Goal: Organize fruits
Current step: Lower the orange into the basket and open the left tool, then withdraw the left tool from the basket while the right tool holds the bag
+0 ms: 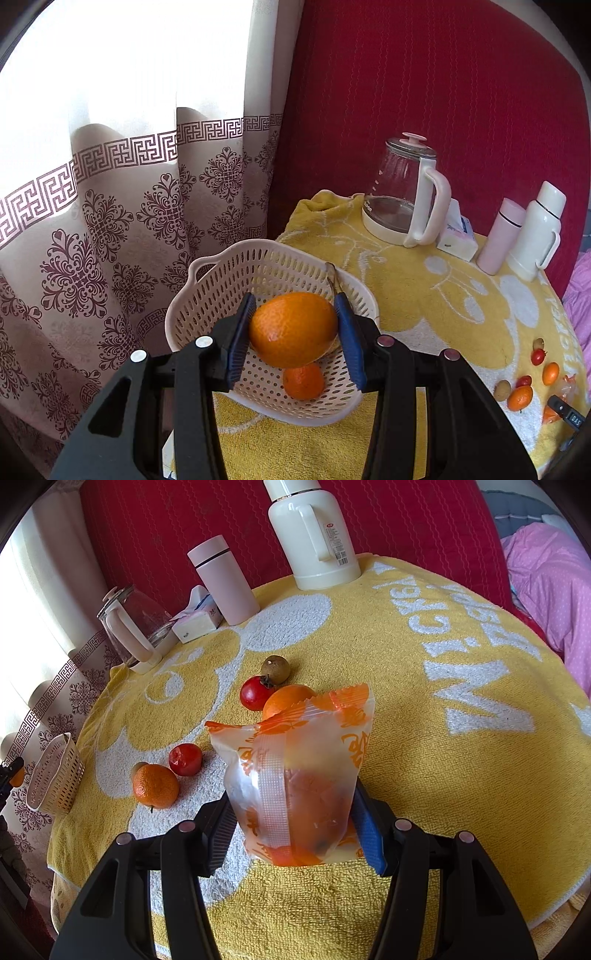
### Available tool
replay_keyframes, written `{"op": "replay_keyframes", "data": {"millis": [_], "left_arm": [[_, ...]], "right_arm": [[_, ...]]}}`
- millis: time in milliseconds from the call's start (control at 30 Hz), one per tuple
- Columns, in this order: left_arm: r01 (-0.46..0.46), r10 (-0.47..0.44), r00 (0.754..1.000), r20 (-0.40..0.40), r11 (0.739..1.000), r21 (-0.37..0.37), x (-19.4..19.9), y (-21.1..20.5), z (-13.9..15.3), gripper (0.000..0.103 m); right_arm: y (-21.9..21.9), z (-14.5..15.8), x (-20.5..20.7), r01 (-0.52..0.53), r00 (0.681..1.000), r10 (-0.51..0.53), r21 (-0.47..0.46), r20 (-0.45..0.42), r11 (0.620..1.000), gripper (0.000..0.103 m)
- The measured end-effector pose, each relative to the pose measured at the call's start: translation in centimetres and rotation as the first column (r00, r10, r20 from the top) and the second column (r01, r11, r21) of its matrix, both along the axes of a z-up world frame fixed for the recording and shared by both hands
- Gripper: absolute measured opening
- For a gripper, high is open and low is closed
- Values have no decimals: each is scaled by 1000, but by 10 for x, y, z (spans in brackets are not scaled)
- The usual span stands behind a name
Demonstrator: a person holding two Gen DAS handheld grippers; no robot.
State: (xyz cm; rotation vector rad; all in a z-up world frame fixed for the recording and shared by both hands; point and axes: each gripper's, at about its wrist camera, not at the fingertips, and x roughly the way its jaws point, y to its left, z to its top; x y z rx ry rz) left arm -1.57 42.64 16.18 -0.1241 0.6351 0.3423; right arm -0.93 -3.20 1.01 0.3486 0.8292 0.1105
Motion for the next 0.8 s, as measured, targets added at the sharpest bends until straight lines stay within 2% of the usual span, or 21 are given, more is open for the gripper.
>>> {"op": "replay_keyframes", "data": {"millis": [300,367,400,500,633,800], "left_arm": [[-37,36,999,-19,999,-33,7,17,-15,45],[-54,53,998,-19,997,-49,6,22,-17,58],[-69,69,998,-5,996,-57,4,25,-16,69],[-88,89,996,13,994,-60,0,31,-13,71],[-113,115,993,26,993,-45,-2,37,-8,78],[-137,138,990,23,989,-48,-4,43,-7,81]], "right_arm": [[0,0,0,1,1000,-1,2,-1,1000,58],[0,0,0,1,1000,-1,0,-1,1000,58],[0,0,0,1,1000,-1,-2,-2,1000,58],[0,0,1,2,1000,-2,-1,-2,1000,58],[0,0,0,1,1000,-1,-2,-2,1000,58],[0,0,1,6,1000,-6,-1,-2,1000,56]]}}
